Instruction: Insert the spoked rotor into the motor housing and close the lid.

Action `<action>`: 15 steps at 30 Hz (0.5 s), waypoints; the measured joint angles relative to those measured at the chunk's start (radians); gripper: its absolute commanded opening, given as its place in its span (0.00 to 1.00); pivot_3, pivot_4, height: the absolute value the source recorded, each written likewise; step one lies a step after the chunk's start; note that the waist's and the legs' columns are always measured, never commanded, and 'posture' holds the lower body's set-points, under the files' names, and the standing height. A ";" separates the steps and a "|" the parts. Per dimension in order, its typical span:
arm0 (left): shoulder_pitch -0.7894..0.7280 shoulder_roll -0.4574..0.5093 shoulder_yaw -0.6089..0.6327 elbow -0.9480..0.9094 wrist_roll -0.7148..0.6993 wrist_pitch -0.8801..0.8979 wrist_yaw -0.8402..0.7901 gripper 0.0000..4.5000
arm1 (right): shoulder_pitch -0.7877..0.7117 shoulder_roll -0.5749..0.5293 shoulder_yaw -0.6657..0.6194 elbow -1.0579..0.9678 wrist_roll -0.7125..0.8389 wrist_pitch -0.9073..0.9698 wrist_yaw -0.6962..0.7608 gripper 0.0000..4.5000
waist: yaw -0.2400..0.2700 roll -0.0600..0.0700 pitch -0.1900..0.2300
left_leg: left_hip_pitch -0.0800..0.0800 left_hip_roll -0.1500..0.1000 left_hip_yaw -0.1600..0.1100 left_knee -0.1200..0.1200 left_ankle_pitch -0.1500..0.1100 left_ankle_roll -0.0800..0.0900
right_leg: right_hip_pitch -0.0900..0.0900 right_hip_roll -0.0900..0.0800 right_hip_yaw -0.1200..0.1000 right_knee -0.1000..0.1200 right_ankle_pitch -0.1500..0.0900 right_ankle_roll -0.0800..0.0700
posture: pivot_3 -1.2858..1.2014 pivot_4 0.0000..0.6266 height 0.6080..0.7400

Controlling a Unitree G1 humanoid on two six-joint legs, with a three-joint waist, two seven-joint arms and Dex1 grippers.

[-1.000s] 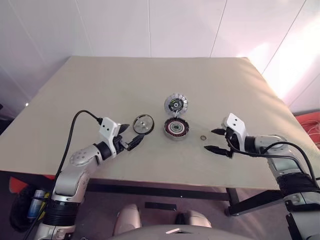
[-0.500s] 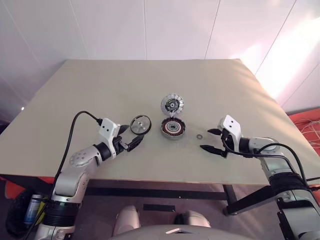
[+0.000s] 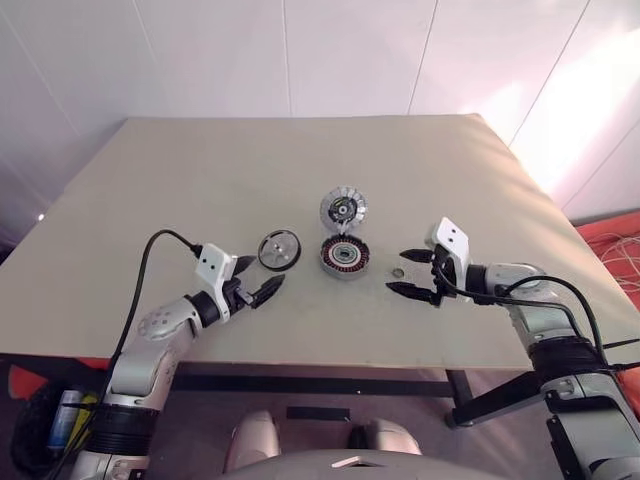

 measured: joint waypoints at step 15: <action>0.001 0.000 0.000 0.029 0.013 -0.032 -0.023 1.00 | 0.027 -0.018 0.006 -0.038 -0.028 0.067 -0.030 0.77 | 0.020 0.000 0.000 | -0.001 0.000 0.006 -0.002 0.000 -0.001 | -0.006 0.001 0.007 0.000 -0.002 0.004 | 0.52 0.00 1.00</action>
